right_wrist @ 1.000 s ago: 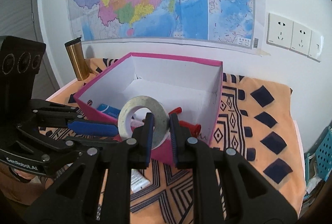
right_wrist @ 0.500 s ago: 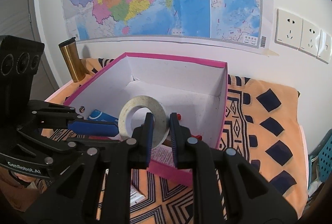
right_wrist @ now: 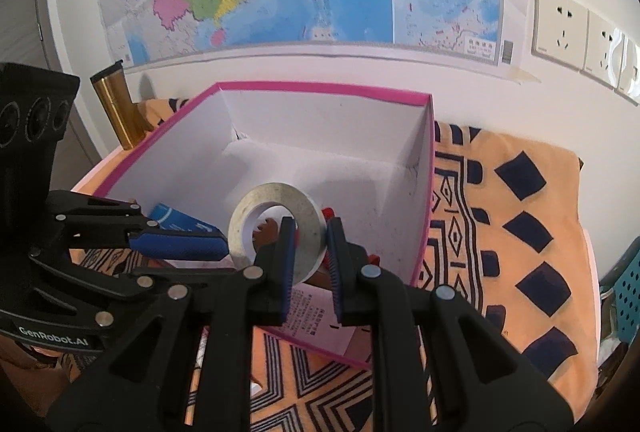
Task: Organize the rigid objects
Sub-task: 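Lower the tape roll into the magenta box and open the right tool, then move both tools to the white-and-teal medicine box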
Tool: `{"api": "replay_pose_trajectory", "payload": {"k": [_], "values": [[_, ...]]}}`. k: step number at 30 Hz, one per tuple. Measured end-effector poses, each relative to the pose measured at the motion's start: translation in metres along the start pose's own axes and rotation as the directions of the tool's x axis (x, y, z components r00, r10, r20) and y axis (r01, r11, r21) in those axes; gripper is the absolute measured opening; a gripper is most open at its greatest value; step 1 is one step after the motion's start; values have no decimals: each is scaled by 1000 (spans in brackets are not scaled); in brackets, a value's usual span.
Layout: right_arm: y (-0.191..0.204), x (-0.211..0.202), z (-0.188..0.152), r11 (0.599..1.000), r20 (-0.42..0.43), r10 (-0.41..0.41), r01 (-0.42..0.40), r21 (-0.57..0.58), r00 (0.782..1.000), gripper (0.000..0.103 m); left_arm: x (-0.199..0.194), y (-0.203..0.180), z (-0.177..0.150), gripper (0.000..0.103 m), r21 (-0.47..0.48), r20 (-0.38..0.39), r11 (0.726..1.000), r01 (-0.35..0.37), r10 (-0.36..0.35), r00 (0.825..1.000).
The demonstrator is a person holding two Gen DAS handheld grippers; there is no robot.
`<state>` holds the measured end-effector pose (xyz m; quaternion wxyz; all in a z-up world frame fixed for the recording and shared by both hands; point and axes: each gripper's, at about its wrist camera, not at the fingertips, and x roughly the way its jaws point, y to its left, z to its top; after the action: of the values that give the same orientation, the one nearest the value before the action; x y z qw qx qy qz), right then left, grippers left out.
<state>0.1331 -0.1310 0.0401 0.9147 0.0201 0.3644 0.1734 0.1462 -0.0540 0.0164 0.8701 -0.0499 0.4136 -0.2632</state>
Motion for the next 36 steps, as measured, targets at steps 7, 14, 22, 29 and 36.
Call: {"api": "replay_pose_trajectory", "payload": {"k": [7, 14, 22, 29, 36], "values": [[-1, 1, -5, 999, -14, -33, 33, 3, 999, 25, -7, 0, -3, 30, 10, 17, 1000, -24, 24, 1000], [-5, -12, -15, 999, 7, -22, 22, 34, 1000, 26, -40, 1, -20, 36, 31, 104, 997, -71, 67, 992], [3, -37, -29, 996, 53, 47, -51, 73, 997, 28, -88, 17, -47, 44, -26, 193, 994, -106, 109, 975], [27, -45, -44, 987, 61, 145, -149, 63, 988, 31, -115, 44, -81, 50, -139, 212, 977, -164, 191, 958], [60, -30, -67, 971, -16, 236, -235, 38, 972, 40, -117, 65, -121, 55, -236, 164, 941, -243, 285, 944]]}}
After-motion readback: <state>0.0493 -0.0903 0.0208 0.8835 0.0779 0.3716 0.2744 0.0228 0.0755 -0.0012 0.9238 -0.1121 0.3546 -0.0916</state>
